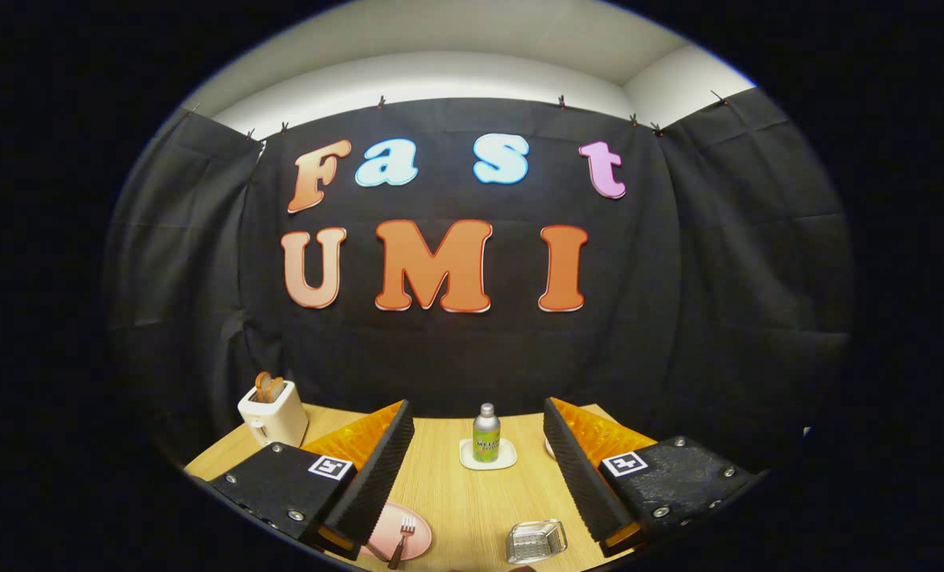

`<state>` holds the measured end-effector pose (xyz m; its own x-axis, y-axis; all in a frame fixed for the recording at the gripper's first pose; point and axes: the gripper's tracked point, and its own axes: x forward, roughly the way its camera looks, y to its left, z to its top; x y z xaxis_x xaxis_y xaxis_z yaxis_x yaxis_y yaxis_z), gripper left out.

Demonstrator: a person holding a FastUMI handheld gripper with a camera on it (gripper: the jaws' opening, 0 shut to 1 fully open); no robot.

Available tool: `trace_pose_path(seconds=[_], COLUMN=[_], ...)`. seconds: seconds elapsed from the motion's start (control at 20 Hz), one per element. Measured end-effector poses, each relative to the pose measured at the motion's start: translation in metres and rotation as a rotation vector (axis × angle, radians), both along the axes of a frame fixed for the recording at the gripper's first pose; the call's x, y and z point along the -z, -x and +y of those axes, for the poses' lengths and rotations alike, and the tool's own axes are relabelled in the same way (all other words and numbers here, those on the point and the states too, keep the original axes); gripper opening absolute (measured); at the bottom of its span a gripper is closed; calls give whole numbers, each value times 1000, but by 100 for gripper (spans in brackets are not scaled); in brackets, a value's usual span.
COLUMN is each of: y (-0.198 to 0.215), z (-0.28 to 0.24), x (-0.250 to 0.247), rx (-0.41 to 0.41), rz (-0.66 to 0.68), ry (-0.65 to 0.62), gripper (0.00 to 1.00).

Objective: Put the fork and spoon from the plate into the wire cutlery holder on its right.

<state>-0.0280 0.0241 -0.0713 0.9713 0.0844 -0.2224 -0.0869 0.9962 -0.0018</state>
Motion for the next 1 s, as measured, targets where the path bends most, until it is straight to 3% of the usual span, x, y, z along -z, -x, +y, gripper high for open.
trace_pose_path(seconds=[0.6,1.0], y=[22,46], z=[61,94], x=[118,195], rx=[-152,-269], rz=[410,666], ry=[70,176], gripper=[97,88])
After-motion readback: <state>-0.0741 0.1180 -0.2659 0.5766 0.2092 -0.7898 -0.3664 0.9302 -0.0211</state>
